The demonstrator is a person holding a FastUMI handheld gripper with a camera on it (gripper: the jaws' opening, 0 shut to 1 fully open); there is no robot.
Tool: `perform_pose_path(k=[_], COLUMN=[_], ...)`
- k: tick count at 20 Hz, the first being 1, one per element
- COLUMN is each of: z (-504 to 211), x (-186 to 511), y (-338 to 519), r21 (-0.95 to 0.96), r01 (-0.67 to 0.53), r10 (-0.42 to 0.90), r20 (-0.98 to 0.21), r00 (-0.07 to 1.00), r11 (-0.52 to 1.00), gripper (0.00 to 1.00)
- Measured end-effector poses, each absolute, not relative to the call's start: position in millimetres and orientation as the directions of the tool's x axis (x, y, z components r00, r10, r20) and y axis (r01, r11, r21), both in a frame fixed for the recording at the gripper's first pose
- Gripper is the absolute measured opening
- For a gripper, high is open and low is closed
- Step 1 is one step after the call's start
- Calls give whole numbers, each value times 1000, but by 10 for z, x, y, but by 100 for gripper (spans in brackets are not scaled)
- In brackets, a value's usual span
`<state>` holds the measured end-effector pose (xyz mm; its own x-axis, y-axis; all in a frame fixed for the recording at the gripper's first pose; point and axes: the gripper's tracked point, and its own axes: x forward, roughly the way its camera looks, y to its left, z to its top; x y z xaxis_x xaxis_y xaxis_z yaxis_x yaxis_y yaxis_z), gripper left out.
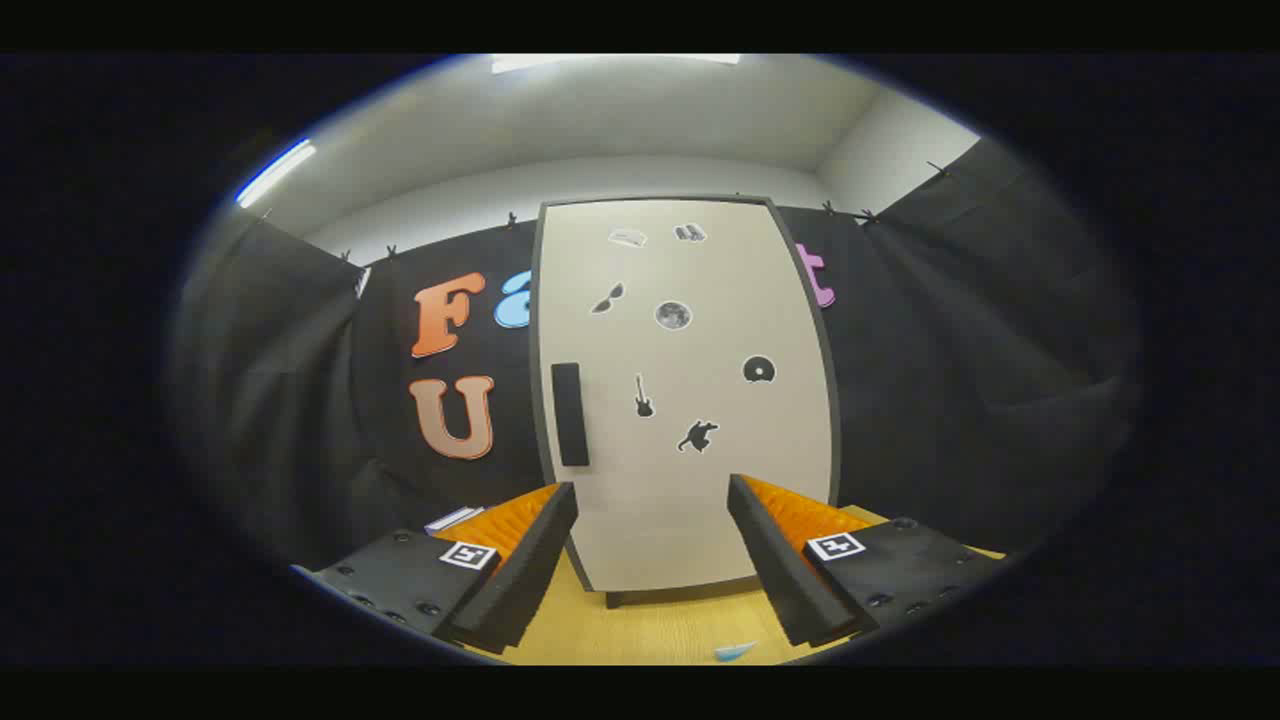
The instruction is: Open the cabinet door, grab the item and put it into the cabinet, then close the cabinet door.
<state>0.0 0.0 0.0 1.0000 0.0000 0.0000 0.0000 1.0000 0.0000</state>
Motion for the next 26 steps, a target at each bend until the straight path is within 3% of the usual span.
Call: perform_pose_path(k=[15,26], z=[73,245], x=[143,1385], y=[122,620], r21=[-18,-52], r01=[-14,-149], r10=[14,146], r20=[-6,-50], r00=[1000,988], r11=[1000,988], gripper=[97,97])
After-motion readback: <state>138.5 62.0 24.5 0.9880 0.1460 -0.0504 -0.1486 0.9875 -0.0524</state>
